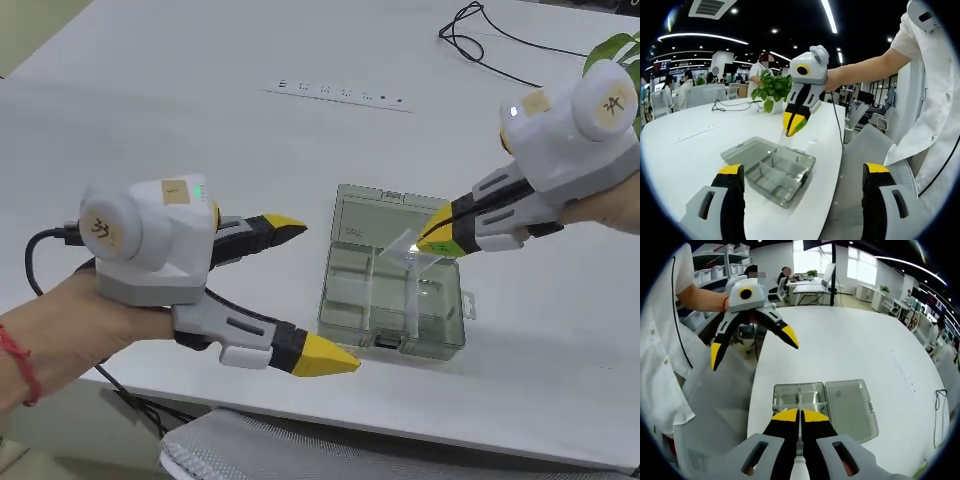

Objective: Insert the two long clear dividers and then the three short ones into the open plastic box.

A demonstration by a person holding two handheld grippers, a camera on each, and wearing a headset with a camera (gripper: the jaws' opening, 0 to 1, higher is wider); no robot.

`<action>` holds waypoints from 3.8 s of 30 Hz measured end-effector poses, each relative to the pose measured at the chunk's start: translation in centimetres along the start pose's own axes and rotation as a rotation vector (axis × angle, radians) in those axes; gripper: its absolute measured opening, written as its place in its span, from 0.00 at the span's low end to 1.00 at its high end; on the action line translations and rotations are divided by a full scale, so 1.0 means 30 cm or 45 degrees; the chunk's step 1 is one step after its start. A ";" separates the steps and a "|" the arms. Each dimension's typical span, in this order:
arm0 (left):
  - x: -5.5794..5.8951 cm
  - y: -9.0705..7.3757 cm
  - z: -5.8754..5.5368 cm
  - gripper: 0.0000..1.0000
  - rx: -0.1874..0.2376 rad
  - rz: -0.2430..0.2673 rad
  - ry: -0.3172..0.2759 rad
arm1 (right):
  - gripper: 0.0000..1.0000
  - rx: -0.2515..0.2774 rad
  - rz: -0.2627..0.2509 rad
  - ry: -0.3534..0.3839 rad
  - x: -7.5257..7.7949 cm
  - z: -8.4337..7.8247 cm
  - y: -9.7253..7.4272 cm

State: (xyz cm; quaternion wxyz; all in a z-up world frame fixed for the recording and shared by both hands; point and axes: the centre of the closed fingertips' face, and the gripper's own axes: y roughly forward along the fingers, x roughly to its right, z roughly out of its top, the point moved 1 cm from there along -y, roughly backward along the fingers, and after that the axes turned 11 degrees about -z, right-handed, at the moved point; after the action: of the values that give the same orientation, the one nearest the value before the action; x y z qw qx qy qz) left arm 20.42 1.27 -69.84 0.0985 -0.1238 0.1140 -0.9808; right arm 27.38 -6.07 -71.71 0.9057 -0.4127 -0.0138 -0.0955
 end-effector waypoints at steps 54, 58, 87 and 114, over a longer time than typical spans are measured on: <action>-0.020 0.002 -0.015 1.00 0.037 0.004 -0.045 | 0.02 0.007 0.032 -0.047 -0.014 -0.076 0.135; -0.023 0.004 -0.019 1.00 0.033 0.002 -0.044 | 0.02 -0.020 0.046 -0.047 -0.031 -0.084 0.158; -0.038 0.003 -0.054 1.00 -0.003 0.004 -0.060 | 0.02 -0.139 0.047 -0.100 -0.064 -0.137 0.232; -0.039 -0.021 -0.047 1.00 0.001 0.037 -0.071 | 0.20 -0.019 -0.080 0.072 0.039 -0.155 -0.001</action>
State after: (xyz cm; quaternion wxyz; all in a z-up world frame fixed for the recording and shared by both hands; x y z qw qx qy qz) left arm 21.05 2.41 -71.28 0.1160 -0.1494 0.1126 -0.9755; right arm 28.26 -9.77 -74.62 0.8992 -0.4161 -0.0004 -0.1357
